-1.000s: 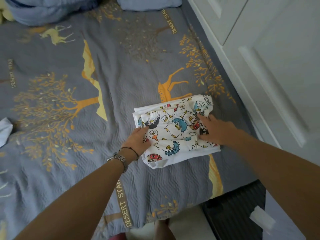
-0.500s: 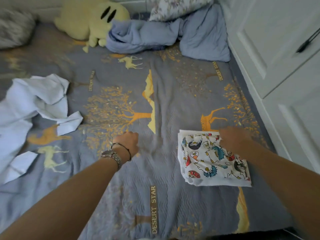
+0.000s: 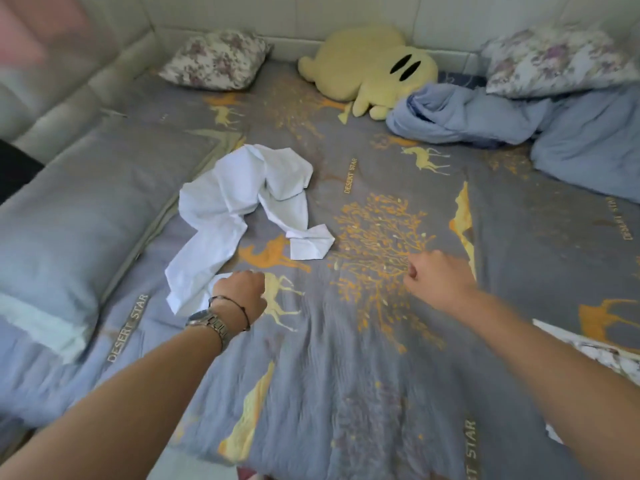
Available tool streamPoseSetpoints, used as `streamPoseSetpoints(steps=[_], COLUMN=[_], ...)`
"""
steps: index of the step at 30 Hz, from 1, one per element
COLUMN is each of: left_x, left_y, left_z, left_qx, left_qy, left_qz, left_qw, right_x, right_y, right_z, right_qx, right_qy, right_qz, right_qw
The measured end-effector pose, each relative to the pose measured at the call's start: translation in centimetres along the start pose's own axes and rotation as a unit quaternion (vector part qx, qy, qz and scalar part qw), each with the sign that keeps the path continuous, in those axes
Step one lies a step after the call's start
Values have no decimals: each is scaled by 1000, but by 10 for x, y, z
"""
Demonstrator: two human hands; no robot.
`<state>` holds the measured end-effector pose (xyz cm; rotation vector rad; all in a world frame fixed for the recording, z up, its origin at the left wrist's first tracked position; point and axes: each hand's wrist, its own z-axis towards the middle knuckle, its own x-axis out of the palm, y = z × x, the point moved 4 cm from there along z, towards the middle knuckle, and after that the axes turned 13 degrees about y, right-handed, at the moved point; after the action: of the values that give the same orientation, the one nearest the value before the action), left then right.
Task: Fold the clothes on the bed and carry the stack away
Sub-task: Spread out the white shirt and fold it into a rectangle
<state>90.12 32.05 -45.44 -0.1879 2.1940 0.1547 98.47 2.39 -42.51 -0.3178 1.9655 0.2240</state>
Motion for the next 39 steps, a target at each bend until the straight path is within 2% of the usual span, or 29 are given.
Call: streamPoseSetpoints(steps=[7,12,19,24,32,39], left_x=[5,3,13,14,26,43], left_y=[155,207,206,209,203,201], left_z=[26,37,36,49,133,195], left_qx=[-30,-54,-51,-50,3,15], left_qy=[6,-8,-24,-35,-40,-36], left_qz=[-32,-48,-70,-83,-111,-147], left_qw=[999,997,996,995,993,988], right_x=[-1,5,-3,-6,27,62], right_y=[146,197,203,205,229,253], right_z=[63,71,79,91,164,230], right_qx=[-7,-28,-28,-24,-12,10], right_qy=[21,29,50,30,46,38], right_qz=[58,68,55,68,110,166], right_qw=[998,997,997,997,993,985])
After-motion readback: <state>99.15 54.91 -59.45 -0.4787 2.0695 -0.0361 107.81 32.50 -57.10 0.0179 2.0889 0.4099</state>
